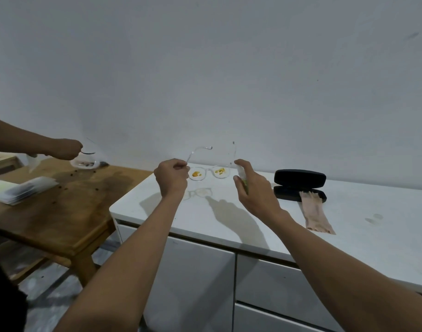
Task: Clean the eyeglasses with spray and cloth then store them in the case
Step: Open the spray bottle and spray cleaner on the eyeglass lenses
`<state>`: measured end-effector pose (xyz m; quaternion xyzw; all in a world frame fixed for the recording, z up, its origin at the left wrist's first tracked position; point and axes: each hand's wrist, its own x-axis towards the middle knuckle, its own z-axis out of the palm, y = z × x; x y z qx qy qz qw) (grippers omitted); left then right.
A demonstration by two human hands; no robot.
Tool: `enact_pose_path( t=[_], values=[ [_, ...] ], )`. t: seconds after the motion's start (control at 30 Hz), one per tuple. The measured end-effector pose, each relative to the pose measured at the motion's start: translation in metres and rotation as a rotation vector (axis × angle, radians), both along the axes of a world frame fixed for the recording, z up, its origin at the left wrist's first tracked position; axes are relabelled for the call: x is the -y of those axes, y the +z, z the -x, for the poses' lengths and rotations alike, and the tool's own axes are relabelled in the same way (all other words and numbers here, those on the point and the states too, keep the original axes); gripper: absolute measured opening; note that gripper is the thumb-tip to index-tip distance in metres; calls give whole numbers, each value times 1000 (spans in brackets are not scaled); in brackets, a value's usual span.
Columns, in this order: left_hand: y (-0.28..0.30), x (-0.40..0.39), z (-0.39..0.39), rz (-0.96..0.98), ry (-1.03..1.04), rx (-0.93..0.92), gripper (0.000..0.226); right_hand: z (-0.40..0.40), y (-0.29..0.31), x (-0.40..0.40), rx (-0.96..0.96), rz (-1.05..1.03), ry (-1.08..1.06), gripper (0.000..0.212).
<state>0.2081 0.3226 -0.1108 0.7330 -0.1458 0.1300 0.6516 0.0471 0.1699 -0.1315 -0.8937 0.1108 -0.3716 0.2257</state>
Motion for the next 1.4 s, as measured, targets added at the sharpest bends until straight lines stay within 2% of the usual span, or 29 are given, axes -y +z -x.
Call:
enact_pose_path(
  t=[0.3,0.53,0.77,1.03,1.27,1.4],
  values=[
    [14,2,11,40,6,141,9,-16,6,-9,93,14,12,38],
    [14,-1,10,60,9,153,10,-23,11,-16,151,71,-5,43],
    [12,-5,8,82,14,146,9,-26,13,-17,141,29,-65,28],
    [16,-3,10,88,16,162,10,-28,17,-32,209,57,5,40],
    [20,-2,15,46,21,204,11,-43,20,-45,237,179,30,41],
    [21,-4,14,46,18,197,10,-47,20,-45,207,139,-11,33]
  ],
)
